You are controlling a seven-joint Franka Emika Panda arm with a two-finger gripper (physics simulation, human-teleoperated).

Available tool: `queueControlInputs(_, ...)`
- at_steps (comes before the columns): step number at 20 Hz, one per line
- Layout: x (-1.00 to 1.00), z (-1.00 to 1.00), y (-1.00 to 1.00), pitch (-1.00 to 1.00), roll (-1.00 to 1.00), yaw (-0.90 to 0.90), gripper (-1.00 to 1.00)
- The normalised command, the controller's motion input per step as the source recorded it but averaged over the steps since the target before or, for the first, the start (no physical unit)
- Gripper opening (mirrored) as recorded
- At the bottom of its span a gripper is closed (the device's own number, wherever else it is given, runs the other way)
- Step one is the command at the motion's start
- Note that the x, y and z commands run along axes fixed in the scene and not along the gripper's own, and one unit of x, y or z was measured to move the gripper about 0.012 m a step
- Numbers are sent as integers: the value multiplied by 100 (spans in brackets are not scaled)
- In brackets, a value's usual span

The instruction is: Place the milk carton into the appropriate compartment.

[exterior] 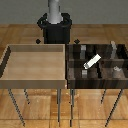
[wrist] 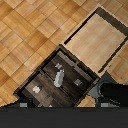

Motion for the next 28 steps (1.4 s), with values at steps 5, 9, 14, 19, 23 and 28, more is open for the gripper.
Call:
queueControlInputs(5, 0, 0, 0, 0, 0, 0, 100)
queueControlInputs(9, 0, -25, 0, 0, 0, 0, 100)
queueControlInputs(14, 0, -80, 0, 0, 0, 0, 100)
queueControlInputs(19, 0, -100, 0, 0, 0, 0, 100)
queueControlInputs(23, 0, -100, 0, 0, 0, 0, 100)
queueControlInputs(28, 0, -100, -3, 0, 0, 0, 100)
